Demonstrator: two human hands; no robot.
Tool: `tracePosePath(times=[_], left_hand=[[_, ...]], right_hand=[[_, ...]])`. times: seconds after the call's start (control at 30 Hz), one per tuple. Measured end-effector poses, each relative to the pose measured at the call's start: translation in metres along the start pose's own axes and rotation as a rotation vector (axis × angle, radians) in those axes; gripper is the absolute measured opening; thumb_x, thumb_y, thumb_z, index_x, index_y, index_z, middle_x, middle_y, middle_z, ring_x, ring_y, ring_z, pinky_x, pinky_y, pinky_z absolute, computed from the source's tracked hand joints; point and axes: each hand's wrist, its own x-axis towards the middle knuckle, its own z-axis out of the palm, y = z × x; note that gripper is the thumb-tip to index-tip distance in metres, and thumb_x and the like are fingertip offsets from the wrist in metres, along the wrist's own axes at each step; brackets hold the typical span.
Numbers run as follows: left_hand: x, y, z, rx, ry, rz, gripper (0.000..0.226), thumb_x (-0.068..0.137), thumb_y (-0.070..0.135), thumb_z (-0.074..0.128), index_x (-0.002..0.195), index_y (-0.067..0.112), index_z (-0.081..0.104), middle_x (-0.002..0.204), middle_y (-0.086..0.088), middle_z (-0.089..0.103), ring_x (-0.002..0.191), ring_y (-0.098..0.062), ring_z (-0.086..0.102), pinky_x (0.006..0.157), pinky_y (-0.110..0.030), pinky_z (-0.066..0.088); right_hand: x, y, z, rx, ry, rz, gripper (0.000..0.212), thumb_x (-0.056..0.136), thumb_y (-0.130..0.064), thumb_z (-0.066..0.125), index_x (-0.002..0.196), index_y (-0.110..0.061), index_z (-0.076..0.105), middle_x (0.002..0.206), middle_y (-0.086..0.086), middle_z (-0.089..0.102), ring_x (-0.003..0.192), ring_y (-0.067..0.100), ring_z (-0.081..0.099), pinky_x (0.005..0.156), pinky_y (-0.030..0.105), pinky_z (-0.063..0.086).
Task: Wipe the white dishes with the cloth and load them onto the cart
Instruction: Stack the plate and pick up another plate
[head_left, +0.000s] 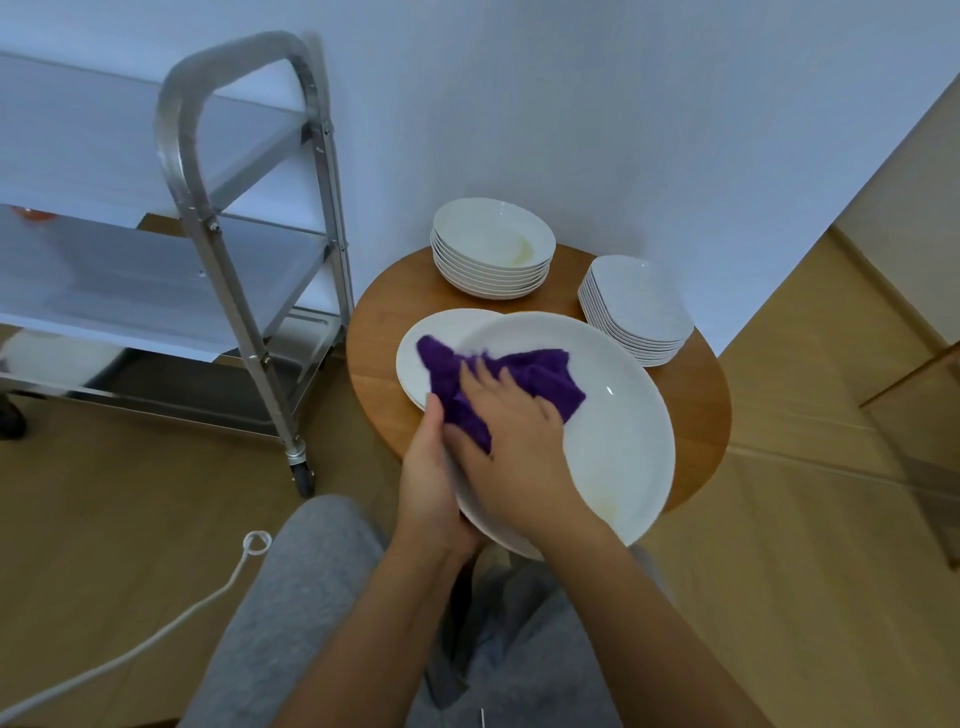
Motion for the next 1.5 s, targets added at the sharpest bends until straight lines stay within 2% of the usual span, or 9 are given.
tracePosePath(times=[0.17, 0.63, 0.77, 0.9, 1.07, 1.2, 1.33, 1.4, 1.5], left_hand=[[0.009, 0.008, -0.011, -0.103, 0.122, 0.082, 0.040, 0.092, 0.047, 0.044, 0.099, 0.017, 0.069, 0.097, -0.008, 0.073, 0.087, -0.024, 0.071, 0.059, -0.031, 0.057], [0.005, 0.009, -0.027, -0.168, 0.005, -0.136, 0.047, 0.079, 0.052, 0.051, 0.108, 0.022, 0.071, 0.113, -0.009, 0.068, 0.095, -0.030, 0.067, 0.075, -0.045, 0.056], [0.007, 0.004, -0.024, -0.142, -0.003, -0.147, 0.056, 0.075, 0.048, 0.053, 0.124, 0.021, 0.059, 0.121, -0.011, 0.063, 0.102, -0.031, 0.062, 0.087, -0.046, 0.050], [0.009, 0.004, -0.021, -0.119, -0.008, -0.136, 0.053, 0.076, 0.044, 0.054, 0.121, 0.018, 0.060, 0.112, -0.012, 0.068, 0.094, -0.032, 0.068, 0.079, -0.046, 0.056], [0.008, 0.012, -0.026, -0.095, 0.014, -0.148, 0.042, 0.074, 0.051, 0.054, 0.096, 0.021, 0.074, 0.100, -0.010, 0.072, 0.082, -0.029, 0.071, 0.064, -0.040, 0.057], [0.010, 0.026, -0.029, -0.037, 0.035, -0.101, 0.046, 0.075, 0.051, 0.051, 0.109, 0.024, 0.067, 0.105, -0.008, 0.071, 0.092, -0.029, 0.068, 0.074, -0.043, 0.056], [0.010, 0.028, -0.025, -0.026, 0.047, -0.103, 0.042, 0.090, 0.050, 0.040, 0.114, 0.024, 0.062, 0.109, -0.008, 0.069, 0.091, -0.027, 0.067, 0.075, -0.042, 0.056], [0.008, 0.027, -0.021, -0.048, 0.045, -0.156, 0.047, 0.090, 0.052, 0.039, 0.120, 0.022, 0.060, 0.117, -0.010, 0.066, 0.100, -0.030, 0.063, 0.084, -0.044, 0.052], [0.009, 0.028, -0.020, -0.048, 0.036, -0.174, 0.044, 0.090, 0.052, 0.040, 0.115, 0.023, 0.061, 0.108, -0.009, 0.070, 0.086, -0.028, 0.070, 0.075, -0.043, 0.057]], right_hand=[[-0.019, -0.012, 0.000, -0.053, -0.072, -0.073, 0.051, 0.096, -0.040, 0.041, 0.145, -0.030, 0.029, 0.150, -0.011, 0.034, 0.140, 0.010, 0.021, 0.115, 0.032, 0.012], [-0.057, 0.049, -0.055, -0.198, -0.578, -0.259, 0.046, 0.096, -0.034, 0.047, 0.140, -0.040, 0.036, 0.149, -0.022, 0.030, 0.140, 0.001, 0.018, 0.113, 0.028, 0.010], [-0.059, 0.046, -0.061, -0.275, -0.456, -0.311, 0.037, 0.097, -0.031, 0.044, 0.134, -0.034, 0.046, 0.133, -0.013, 0.052, 0.118, 0.009, 0.044, 0.097, 0.025, 0.033], [-0.046, 0.026, -0.059, 0.036, 0.131, -0.213, 0.029, 0.086, -0.018, 0.057, 0.113, -0.011, 0.066, 0.102, 0.007, 0.069, 0.091, 0.022, 0.062, 0.082, 0.037, 0.053], [-0.068, 0.012, -0.041, 0.152, -0.229, -0.179, 0.062, 0.079, -0.070, 0.045, 0.131, -0.036, 0.044, 0.107, -0.031, 0.047, 0.097, -0.009, 0.042, 0.098, 0.023, 0.036], [-0.067, 0.035, -0.052, 0.254, -0.135, -0.052, 0.064, 0.082, -0.073, 0.030, 0.122, -0.030, 0.057, 0.066, -0.030, 0.050, 0.072, -0.012, 0.051, 0.064, 0.009, 0.038], [-0.057, 0.042, -0.054, 0.104, -0.275, -0.106, 0.050, 0.087, -0.059, 0.038, 0.130, -0.035, 0.049, 0.099, -0.029, 0.051, 0.095, -0.008, 0.046, 0.084, 0.013, 0.041], [-0.063, 0.038, -0.041, -0.054, -0.437, -0.249, 0.060, 0.087, -0.067, 0.029, 0.142, -0.041, 0.028, 0.144, -0.021, 0.030, 0.134, 0.001, 0.019, 0.115, 0.033, 0.016], [-0.069, 0.040, -0.024, -0.247, -0.486, -0.328, 0.072, 0.082, -0.072, 0.004, 0.146, -0.042, 0.002, 0.156, -0.014, -0.005, 0.143, 0.012, -0.010, 0.109, 0.040, -0.010]])
